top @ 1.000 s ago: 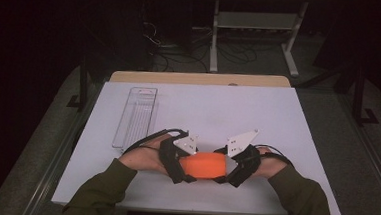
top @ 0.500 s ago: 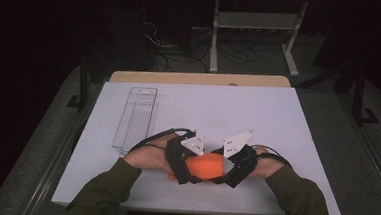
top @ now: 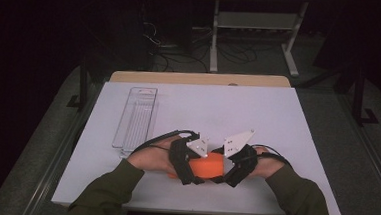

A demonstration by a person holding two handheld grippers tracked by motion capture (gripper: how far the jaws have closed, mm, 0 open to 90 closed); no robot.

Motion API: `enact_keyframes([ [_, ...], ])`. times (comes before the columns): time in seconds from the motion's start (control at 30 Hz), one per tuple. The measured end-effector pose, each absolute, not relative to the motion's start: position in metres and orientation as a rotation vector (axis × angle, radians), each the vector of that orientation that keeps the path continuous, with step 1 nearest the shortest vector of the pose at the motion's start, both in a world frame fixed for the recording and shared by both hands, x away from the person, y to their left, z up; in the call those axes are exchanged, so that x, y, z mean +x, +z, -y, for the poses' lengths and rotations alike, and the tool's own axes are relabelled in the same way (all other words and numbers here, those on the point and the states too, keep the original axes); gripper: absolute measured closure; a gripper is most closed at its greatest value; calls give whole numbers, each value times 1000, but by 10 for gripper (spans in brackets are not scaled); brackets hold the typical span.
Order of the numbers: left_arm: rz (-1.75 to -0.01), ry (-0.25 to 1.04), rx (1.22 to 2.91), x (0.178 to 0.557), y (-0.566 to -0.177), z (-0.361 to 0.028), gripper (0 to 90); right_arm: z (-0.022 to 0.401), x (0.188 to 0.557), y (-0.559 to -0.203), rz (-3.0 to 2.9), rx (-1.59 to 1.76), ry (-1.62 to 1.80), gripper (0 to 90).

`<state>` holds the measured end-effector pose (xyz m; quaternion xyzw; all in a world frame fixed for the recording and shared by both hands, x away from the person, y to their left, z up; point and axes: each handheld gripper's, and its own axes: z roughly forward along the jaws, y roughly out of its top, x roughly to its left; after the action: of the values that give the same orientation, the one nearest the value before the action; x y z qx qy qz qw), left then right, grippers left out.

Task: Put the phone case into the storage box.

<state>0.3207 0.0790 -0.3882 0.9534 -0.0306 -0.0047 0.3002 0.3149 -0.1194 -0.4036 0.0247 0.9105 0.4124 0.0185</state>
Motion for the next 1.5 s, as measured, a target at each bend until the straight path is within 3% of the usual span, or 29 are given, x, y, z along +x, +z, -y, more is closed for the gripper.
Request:
enact_keyframes([
  [0.3,108,-7,2548,323,-387,-79,142,120,315,-404,-2826,78,1283,156],
  [0.87,64,-31,2543,320,-388,-78,154,119,316,-404,-2847,79,1284,143],
  [1.07,45,-24,2537,322,-388,-81,154,118,317,-404,-2864,119,1283,3],
  [1.5,-32,-13,2526,329,-384,-96,153,142,312,-396,-2755,333,1323,0],
])
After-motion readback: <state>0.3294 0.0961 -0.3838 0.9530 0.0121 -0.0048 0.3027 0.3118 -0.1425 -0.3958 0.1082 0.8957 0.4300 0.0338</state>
